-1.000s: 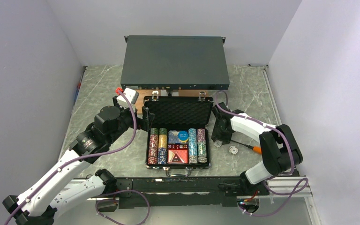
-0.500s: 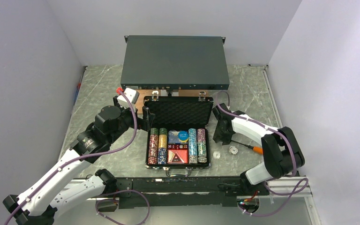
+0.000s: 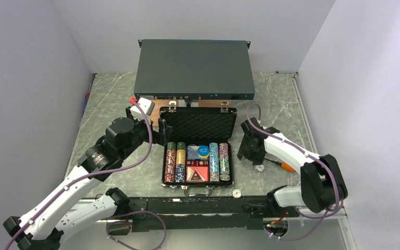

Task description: Pack up texas hold em set

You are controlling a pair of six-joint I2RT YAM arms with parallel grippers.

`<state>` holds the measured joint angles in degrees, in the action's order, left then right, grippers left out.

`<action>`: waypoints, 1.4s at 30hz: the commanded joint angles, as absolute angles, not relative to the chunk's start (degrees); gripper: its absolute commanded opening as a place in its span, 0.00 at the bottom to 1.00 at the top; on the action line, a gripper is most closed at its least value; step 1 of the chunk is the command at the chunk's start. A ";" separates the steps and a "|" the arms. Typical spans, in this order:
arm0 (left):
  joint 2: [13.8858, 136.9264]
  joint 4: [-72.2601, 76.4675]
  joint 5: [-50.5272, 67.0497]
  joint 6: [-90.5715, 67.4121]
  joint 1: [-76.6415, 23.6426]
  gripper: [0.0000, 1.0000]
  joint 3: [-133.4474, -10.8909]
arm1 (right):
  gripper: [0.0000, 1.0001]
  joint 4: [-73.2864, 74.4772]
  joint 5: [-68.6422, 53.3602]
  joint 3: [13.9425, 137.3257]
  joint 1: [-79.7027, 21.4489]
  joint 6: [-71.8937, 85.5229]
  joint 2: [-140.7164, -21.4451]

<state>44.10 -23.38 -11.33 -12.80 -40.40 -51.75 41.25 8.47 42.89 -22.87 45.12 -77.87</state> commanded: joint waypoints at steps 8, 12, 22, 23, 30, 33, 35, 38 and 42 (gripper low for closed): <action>43.81 -21.79 -10.75 -12.94 -40.23 0.99 -52.36 | 0.90 46.89 8.04 40.10 -7.61 46.12 -69.73; 43.76 -21.78 -10.59 -12.95 -40.25 0.99 -52.34 | 0.98 45.18 5.78 39.30 -5.26 44.90 -71.21; 44.03 -21.74 -10.34 -12.95 -40.21 0.99 -52.35 | 0.90 42.45 3.63 37.95 -5.11 43.34 -76.47; 44.08 -21.77 -10.41 -12.89 -40.25 0.99 -52.38 | 0.88 42.59 4.05 38.25 -5.18 43.33 -77.19; 44.08 -21.97 -10.70 -12.86 -40.20 0.99 -52.47 | 0.72 43.06 4.66 38.96 -5.14 44.69 -80.17; 44.03 -21.82 -10.65 -12.88 -40.25 0.99 -52.42 | 0.60 43.06 4.92 39.17 -5.19 45.35 -80.64; 44.10 -21.96 -10.59 -12.89 -40.25 0.99 -52.51 | 0.54 43.23 5.11 39.56 -5.22 45.94 -81.27; 44.05 -22.04 -10.67 -12.83 -40.25 0.99 -52.56 | 0.54 43.35 5.19 40.09 -5.33 46.57 -82.44; 43.73 -21.95 -10.90 -12.76 -40.25 0.99 -52.47 | 0.55 43.67 5.16 39.47 -5.49 48.09 -82.82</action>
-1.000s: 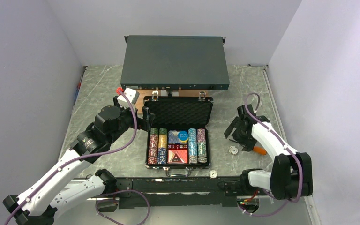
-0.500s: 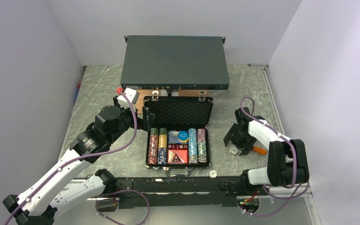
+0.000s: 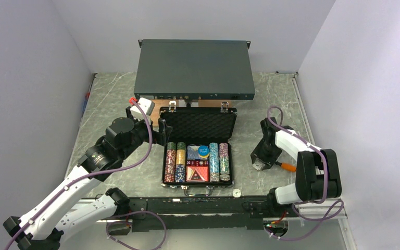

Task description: Pack up texas hold em set

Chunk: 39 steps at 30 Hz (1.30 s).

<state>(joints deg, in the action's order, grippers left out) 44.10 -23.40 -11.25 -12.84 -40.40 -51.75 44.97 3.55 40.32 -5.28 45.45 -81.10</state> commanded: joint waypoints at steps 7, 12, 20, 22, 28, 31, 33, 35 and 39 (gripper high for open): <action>43.75 -22.03 -10.55 -12.83 -40.25 0.99 -52.56 | 0.53 43.66 5.98 37.64 -5.71 49.71 -81.68; 43.68 -21.82 -10.72 -12.81 -40.24 0.99 -52.43 | 0.40 41.34 6.10 36.36 -5.70 49.23 -81.21; 44.38 -21.82 -10.40 -13.00 -40.21 0.99 -52.46 | 0.13 41.91 6.51 37.95 -5.66 46.91 -78.87; 44.59 -21.89 -10.35 -13.11 -40.24 0.99 -52.45 | 0.05 42.23 6.18 38.63 -5.71 46.20 -78.02; 45.45 -21.41 -8.51 -14.79 -40.23 0.99 -52.23 | 0.00 45.19 3.27 41.57 -5.71 43.68 -78.44; 46.14 -20.02 -5.75 -18.60 -40.23 0.99 -51.46 | 0.00 48.34 2.48 44.43 -5.69 42.98 -80.07; 46.60 -19.31 -3.66 -21.05 -40.21 0.99 -51.20 | 0.00 49.78 2.59 45.83 -5.71 42.65 -79.92; 46.77 -19.26 -1.60 -24.01 -40.25 0.99 -50.67 | 0.00 50.45 2.04 46.37 -5.76 42.55 -79.00; 45.77 -14.45 4.10 -31.92 -40.30 0.96 -46.36 | 0.00 51.62 -1.34 47.42 -5.71 42.09 -77.87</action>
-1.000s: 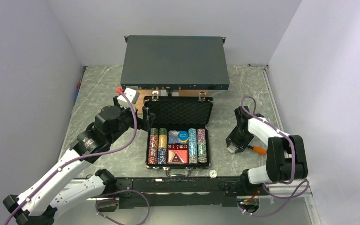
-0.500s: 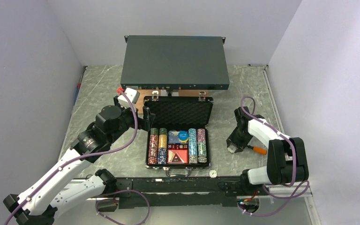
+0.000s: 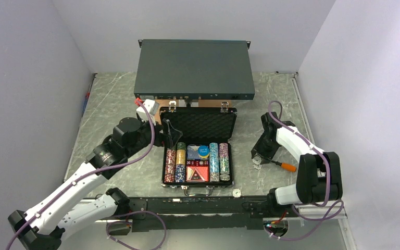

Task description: Pack up texas hold em set

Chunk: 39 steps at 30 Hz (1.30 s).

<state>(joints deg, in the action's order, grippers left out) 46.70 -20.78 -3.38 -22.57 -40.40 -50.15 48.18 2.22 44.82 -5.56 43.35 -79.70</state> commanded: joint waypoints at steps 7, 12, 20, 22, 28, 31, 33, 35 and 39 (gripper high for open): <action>48.50 13.29 4.66 -46.49 -49.50 0.90 -31.68 | 0.00 54.68 -7.91 50.80 -7.55 43.24 -76.64; 59.14 33.94 -9.96 -47.83 -60.46 0.88 -26.94 | 0.00 57.63 -11.63 54.72 -9.87 43.87 -78.18; 77.85 55.09 -27.17 -43.94 -72.56 0.80 -29.18 | 0.00 63.71 -11.74 61.08 -11.96 43.78 -78.64; 83.30 64.25 -30.06 -43.64 -74.03 0.77 -28.98 | 0.00 64.33 -12.89 61.89 -13.05 44.67 -78.50; 95.57 74.01 -29.17 -43.50 -74.71 0.72 -33.55 | 0.00 65.00 -14.15 64.34 -18.05 47.57 -79.18; 97.38 76.00 -29.76 -44.66 -74.71 0.69 -33.34 | 0.00 65.01 -13.90 64.45 -18.93 48.44 -78.98; 97.83 76.67 -29.67 -45.62 -74.71 0.66 -33.31 | 0.00 64.65 -13.69 64.22 -19.03 48.73 -78.83; 98.70 77.61 -27.21 -46.96 -74.51 0.68 -33.40 | 0.00 64.89 -13.62 64.16 -19.06 48.51 -78.95; 100.66 79.42 -22.54 -51.24 -73.31 0.70 -33.11 | 0.00 65.50 -13.82 64.59 -19.37 47.62 -78.96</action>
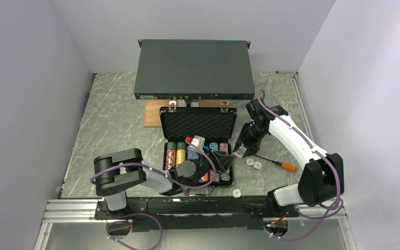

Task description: Pack up texas hold em set

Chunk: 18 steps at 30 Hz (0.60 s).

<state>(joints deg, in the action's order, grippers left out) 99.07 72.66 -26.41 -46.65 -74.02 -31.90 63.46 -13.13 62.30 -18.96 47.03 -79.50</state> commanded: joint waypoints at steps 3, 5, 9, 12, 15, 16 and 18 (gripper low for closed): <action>101.81 79.33 -18.72 -50.85 -73.14 0.67 -34.33 | 0.00 65.12 -14.28 64.57 -19.58 47.78 -78.70; 102.33 77.87 -18.27 -50.93 -73.13 0.67 -34.87 | 0.00 65.12 -14.77 64.88 -19.73 48.16 -78.46; 103.18 78.15 -18.45 -50.66 -72.78 0.67 -35.24 | 0.00 64.78 -14.67 65.61 -20.21 49.27 -77.43; 103.54 77.13 -18.57 -51.18 -72.77 0.64 -35.62 | 0.00 64.53 -15.65 65.42 -20.56 49.78 -77.22; 103.95 77.40 -19.04 -51.70 -72.69 0.63 -35.53 | 0.00 64.06 -15.54 65.03 -21.23 50.37 -76.68; 104.05 76.95 -19.16 -51.70 -72.61 0.62 -35.71 | 0.00 63.97 -15.66 64.91 -21.37 50.63 -76.58; 104.20 75.86 -19.46 -51.99 -72.52 0.60 -36.13 | 0.00 63.96 -15.99 64.47 -21.67 50.88 -76.39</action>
